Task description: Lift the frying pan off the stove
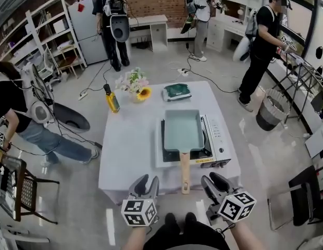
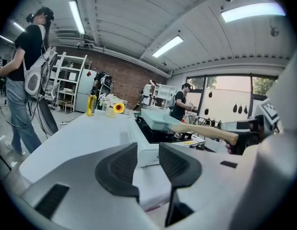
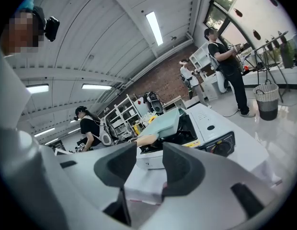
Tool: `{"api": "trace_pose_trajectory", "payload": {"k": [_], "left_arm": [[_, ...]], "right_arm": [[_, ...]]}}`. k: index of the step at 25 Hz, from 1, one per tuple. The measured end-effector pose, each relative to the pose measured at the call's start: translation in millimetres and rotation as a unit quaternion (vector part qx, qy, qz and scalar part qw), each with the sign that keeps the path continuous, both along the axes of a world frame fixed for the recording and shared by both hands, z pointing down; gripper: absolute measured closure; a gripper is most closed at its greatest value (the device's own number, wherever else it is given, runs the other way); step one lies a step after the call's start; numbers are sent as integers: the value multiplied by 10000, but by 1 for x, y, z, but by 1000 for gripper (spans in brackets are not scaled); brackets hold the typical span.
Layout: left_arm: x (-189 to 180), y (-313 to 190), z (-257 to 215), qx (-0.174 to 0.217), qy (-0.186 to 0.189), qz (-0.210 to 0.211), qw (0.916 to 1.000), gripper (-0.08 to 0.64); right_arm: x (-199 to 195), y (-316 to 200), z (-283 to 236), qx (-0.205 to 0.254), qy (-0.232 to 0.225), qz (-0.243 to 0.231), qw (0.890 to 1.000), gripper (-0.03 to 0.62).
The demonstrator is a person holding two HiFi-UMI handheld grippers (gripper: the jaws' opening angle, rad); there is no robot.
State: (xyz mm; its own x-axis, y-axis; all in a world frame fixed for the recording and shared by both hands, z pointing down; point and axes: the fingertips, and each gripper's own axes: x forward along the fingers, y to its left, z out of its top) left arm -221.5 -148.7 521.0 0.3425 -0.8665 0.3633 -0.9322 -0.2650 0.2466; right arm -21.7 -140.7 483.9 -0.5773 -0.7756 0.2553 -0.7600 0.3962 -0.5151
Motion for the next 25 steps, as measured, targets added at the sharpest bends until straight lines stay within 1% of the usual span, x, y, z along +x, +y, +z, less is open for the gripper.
{"api": "trace_pose_trajectory", "payload": {"k": [3,6,9,11,13,17,18,19,20,23,25], "left_arm": [[4,-4,0,-4,-8,124,9999,426],[6,-7,1,-11,-21,195,9998,426],[8,-9,1,-42,-49,242,9997,426],[7,-10,3,-66,-83,261,9996,426],[5,-11,6,-98,-107,255,9996,426],[2,-14,7,-158,-126,209,9996,426],[2,-15,7,-170,-132,205,9996,426],[1,-16,8,-179,-142,203,9995,426],[1,-17,8,-183,-152,196,9995,426],[-2,-20,8,-184,-167,149,9996,426],[-5,-22,9,-194,-168,105,9996,426]], "right_arm": [[-1,-1,0,-43,-35,-19,10000,441],[-5,-5,-1,-46,-36,-116,9999,442],[-13,-12,-1,-108,-92,-325,9994,437],[-20,-17,-1,-211,-265,-488,9982,428],[-27,-21,-1,-365,-558,-644,9957,412],[-38,-32,-5,-721,-1148,-932,9864,377],[-40,-34,-6,-823,-1290,-1012,9830,357],[-43,-36,-6,-930,-1432,-1091,9793,319],[-46,-39,-6,-1032,-1563,-1164,9754,297],[-54,-50,-10,-1214,-1892,-1352,9650,282],[-59,-56,-8,-1305,-1945,-1461,9611,281]]}}
